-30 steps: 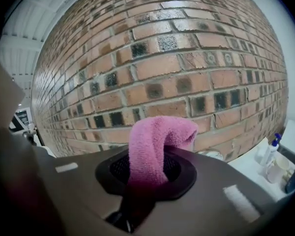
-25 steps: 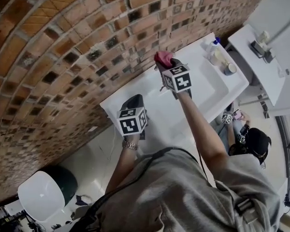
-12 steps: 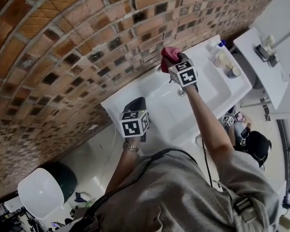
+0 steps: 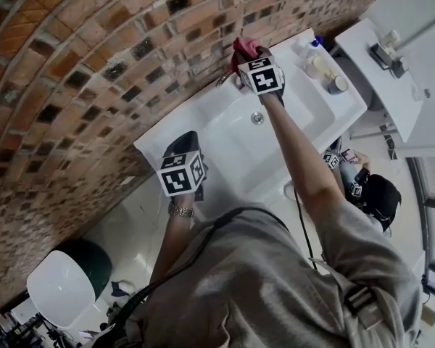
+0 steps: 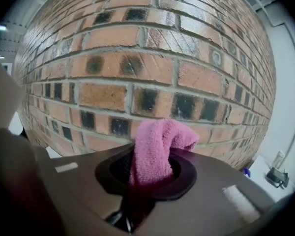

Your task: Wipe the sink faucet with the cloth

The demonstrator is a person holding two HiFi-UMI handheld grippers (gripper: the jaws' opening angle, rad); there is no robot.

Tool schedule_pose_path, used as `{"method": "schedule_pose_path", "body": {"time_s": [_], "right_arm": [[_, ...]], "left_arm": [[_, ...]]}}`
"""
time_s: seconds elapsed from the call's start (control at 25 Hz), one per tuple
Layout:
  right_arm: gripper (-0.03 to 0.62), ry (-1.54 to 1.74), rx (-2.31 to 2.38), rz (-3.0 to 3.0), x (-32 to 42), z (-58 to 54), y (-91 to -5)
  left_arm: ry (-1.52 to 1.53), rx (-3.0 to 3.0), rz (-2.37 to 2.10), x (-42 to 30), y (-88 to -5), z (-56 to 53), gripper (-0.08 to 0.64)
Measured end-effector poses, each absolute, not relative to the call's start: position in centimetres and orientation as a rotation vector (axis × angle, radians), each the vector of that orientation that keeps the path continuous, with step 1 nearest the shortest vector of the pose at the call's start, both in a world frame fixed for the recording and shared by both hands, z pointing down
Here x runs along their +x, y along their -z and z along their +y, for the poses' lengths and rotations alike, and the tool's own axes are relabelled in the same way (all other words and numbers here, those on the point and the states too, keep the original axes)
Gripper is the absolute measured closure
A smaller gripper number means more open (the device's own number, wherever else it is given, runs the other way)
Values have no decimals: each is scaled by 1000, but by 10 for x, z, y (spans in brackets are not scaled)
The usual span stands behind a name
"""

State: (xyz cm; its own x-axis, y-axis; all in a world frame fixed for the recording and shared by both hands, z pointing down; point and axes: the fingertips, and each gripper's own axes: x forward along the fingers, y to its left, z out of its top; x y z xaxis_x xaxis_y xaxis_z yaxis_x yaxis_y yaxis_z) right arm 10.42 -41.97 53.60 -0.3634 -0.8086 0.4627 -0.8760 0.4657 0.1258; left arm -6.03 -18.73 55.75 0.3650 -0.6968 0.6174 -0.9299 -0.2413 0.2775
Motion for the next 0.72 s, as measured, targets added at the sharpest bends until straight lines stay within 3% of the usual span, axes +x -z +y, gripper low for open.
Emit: {"method": "schedule_pose_path", "body": {"time_s": [0.32, 0.52, 0.72], "right_arm": [[526, -463, 1333, -1986, 171, -436, -628], [522, -552, 1031, -1992, 133, -364, -727], [522, -583, 1212, -2054, 143, -334, -718]], "left_arm": [[-510, 2013, -1391, -58, -562, -190, 541], [-530, 2006, -1393, -60, -565, -191, 542], [-531, 1990, -1410, -69, -564, -191, 541]]}}
